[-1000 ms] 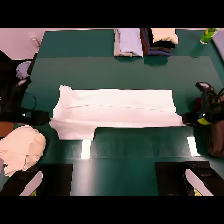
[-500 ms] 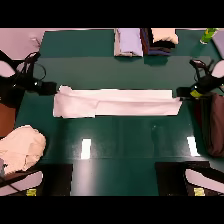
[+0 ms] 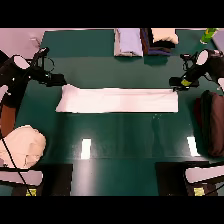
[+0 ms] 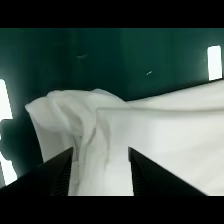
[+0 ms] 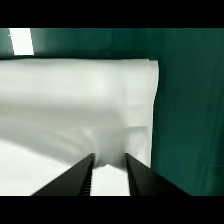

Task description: Fold the shirts.

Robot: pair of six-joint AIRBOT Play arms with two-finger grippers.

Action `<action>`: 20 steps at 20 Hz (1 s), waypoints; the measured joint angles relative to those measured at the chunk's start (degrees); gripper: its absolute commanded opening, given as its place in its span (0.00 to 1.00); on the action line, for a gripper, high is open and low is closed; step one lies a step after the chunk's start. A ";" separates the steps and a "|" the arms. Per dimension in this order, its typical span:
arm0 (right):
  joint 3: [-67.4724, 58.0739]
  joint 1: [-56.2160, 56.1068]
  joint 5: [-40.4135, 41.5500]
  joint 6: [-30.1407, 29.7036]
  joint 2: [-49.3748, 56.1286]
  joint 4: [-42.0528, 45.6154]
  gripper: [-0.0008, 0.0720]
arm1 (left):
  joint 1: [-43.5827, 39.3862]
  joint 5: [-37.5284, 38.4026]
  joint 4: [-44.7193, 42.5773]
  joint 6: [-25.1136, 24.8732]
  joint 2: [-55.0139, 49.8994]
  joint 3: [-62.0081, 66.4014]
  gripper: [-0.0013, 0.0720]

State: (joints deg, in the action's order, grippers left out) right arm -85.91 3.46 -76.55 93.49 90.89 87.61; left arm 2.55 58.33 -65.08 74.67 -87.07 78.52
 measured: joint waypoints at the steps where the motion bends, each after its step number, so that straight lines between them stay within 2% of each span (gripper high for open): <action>1: -1.07 0.31 0.11 -0.02 0.63 -0.98 0.62 | -0.02 -0.13 0.61 0.48 -0.15 0.42 0.59; 3: -3.28 1.09 0.33 -0.48 1.40 -2.67 0.65 | -0.02 0.66 1.44 1.11 -0.37 1.40 0.59; 4: -4.35 1.60 0.09 -0.85 1.60 -3.43 0.70 | -0.02 1.51 2.21 1.31 -0.37 1.90 0.59; 5: -5.14 2.14 -0.55 -1.22 1.70 -3.96 0.73 | -0.02 2.60 2.89 1.49 -0.37 2.36 0.35; 6: -5.44 2.82 -1.36 -1.60 1.77 -4.33 0.74 | -0.02 3.72 3.61 1.53 -0.37 2.62 0.05; 12: 3.13 7.69 -1.11 -3.50 -0.94 -5.49 0.74 | -0.63 7.61 6.67 1.11 -0.37 3.34 0.05; 20: 15.72 8.48 7.17 -4.04 -1.99 -9.51 0.74 | -10.93 5.40 7.96 0.94 -0.55 3.02 0.05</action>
State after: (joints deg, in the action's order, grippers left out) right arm -70.19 11.94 -69.38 89.45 88.90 78.11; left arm -8.38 63.72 -57.12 75.61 -87.61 81.54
